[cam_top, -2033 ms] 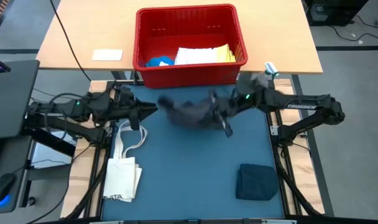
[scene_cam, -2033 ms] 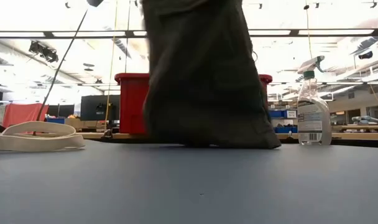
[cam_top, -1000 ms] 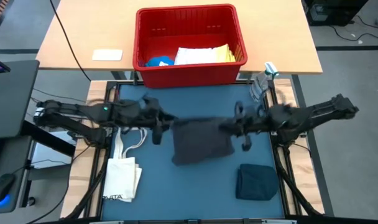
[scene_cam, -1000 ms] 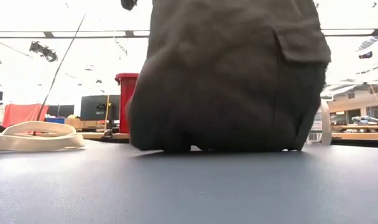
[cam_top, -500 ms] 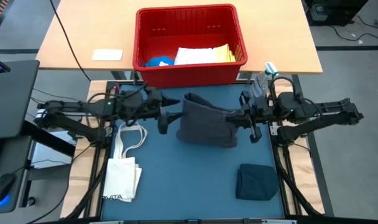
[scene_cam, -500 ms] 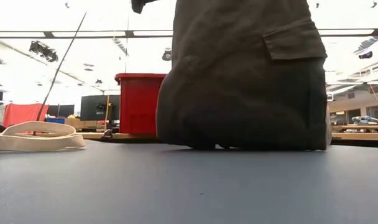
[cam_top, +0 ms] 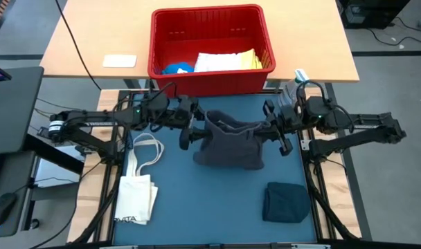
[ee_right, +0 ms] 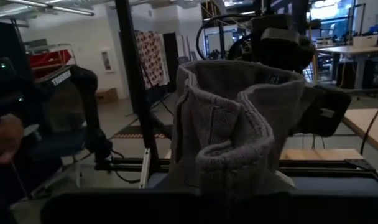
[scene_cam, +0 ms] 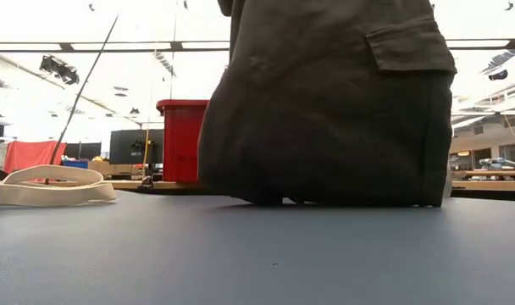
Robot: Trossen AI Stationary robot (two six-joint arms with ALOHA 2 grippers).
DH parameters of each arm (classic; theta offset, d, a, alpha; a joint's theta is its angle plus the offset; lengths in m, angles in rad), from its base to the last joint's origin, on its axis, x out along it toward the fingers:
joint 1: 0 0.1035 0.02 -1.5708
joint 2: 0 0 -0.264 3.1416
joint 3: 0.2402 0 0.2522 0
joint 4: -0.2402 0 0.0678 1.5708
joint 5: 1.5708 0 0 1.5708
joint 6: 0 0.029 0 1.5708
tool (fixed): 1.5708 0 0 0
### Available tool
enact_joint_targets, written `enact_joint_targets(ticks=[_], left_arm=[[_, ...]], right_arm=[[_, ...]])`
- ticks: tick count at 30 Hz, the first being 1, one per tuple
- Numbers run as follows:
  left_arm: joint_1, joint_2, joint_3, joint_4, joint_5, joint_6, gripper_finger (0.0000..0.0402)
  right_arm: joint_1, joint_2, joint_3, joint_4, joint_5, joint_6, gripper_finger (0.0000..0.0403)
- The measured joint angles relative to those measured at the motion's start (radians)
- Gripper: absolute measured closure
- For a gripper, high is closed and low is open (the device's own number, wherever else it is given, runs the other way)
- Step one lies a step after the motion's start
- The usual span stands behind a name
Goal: Fold Laundry from Bin
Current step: Fold the gray blue shorts
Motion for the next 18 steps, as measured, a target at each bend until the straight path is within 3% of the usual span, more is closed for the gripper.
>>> enact_joint_targets(ticks=[7,12,18], left_arm=[[0.07,-0.008,0.0,-0.008,0.063,0.039,0.036],[0.158,-0.013,0.109,-0.132,0.074,0.177,0.037],[0.209,0.018,0.437,-0.483,0.06,0.421,0.0369]], right_arm=[[-0.086,0.009,0.0,-0.05,0.049,-0.008,0.0377],[-0.16,0.011,0.01,-0.058,0.179,-0.139,0.0365],[-0.203,0.034,0.145,-0.079,0.226,-0.316,0.0378]])
